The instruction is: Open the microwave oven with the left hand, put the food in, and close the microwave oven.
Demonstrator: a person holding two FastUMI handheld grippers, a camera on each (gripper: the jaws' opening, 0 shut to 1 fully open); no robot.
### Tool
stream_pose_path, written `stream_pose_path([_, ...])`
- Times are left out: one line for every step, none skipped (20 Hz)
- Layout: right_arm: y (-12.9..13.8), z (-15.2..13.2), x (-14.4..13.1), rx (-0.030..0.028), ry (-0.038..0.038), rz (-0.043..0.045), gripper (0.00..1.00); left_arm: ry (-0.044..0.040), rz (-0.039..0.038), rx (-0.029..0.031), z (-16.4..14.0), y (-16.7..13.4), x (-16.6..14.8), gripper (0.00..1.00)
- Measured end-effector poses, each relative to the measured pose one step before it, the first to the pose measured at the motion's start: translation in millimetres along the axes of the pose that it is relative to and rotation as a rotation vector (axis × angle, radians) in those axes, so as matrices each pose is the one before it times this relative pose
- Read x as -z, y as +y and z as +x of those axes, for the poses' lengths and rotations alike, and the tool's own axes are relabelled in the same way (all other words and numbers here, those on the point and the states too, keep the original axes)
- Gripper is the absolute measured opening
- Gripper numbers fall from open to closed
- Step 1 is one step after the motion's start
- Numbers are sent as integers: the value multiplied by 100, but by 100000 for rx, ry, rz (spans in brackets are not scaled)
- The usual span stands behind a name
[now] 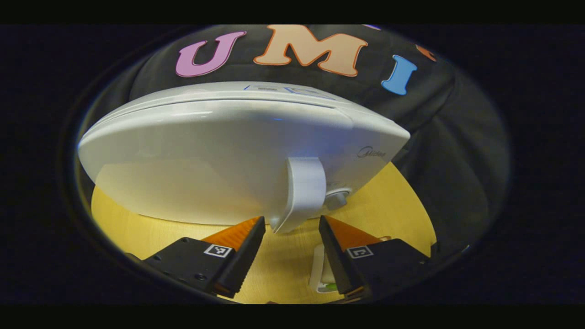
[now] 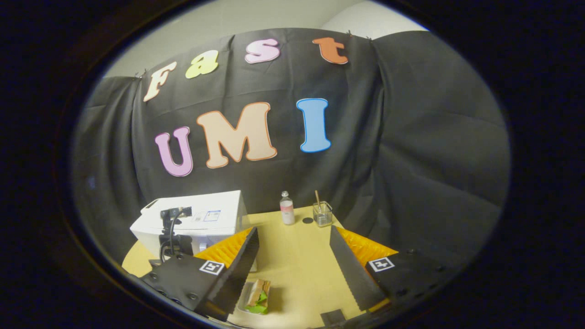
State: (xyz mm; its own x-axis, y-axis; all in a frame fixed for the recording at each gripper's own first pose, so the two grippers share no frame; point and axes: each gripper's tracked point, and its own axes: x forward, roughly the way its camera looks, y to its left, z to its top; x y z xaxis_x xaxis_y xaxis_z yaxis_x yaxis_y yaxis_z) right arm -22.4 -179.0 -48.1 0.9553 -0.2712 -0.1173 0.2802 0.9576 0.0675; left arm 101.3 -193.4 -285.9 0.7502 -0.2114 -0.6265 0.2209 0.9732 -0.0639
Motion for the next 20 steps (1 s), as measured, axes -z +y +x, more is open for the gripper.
stream_pose_path([-226, 76, 20, 32, 345, 249, 92, 105, -329, -848, -50, 187, 58, 74])
stream_pose_path([-358, -4, 264, -27, 381, -91, 92, -109, -419, -760, 73, 189, -20, 69])
stream_pose_path([-275, -27, 122, 62, 430, -314, 92, -157, -209, -571, 122, 229, -60, 65])
stream_pose_path([-256, 29, 205, 57, 347, -285, 92, -276, 312, -472, 66, 290, -141, 50])
stream_pose_path([-278, -37, 185, 11, 420, -48, 92, -268, 758, -907, -97, 363, -16, 53])
stream_pose_path([-186, -127, 230, -189, 360, 185, 92, -429, 684, -593, 141, 28, -148, 47])
stream_pose_path([-214, -148, 189, -195, 275, 258, 92, 864, -473, -307, 344, -117, 193, 45])
stream_pose_path([-116, -16, 156, -91, 217, 186, 92, 260, -203, -537, -69, 173, 92, 39])
stream_pose_path([-268, -78, 116, -148, 163, 120, 92, -556, 205, -285, 158, 99, 43, 38])
stream_pose_path([-213, -99, 229, -189, 184, 127, 92, -140, 403, -16, -237, -66, -163, 36])
stream_pose_path([-77, -61, 198, -378, 332, 145, 92, 392, 1111, 255, 180, -122, 144, 37])
stream_pose_path([-63, -36, 234, -665, 304, 186, 92, -774, 1632, -849, 6, -63, -56, 30])
stream_pose_path([12, -16, 89, -771, 85, 289, 92, -474, 2539, -1031, 7, -2, 68, 28])
stream_pose_path([62, -185, 103, -758, -142, 281, 92, -1376, 3230, -269, -83, 15, -89, 18])
stream_pose_path([-9, -238, 6, -643, -311, 204, 92, -1512, 1455, 361, 47, -25, -44, 18])
stream_pose_path([35, -211, 86, -588, -247, 49, 92, -668, -582, 682, -67, -130, 70, 18])
stream_pose_path([6, -207, 126, -523, 115, -160, 92, -845, -693, 545, -6, 123, -30, 19])
stream_pose_path([-53, -261, 370, -455, 453, -298, 92, -62, -538, -116, -23, 14, 29, 13])
stream_pose_path([-67, -224, 266, -449, 524, -330, 92, -425, 155, -550, 56, -38, -21, 14])
stream_pose_path([-58, -189, 311, -321, 464, -319, 92, -535, -274, -808, 24, 45, -50, 13])
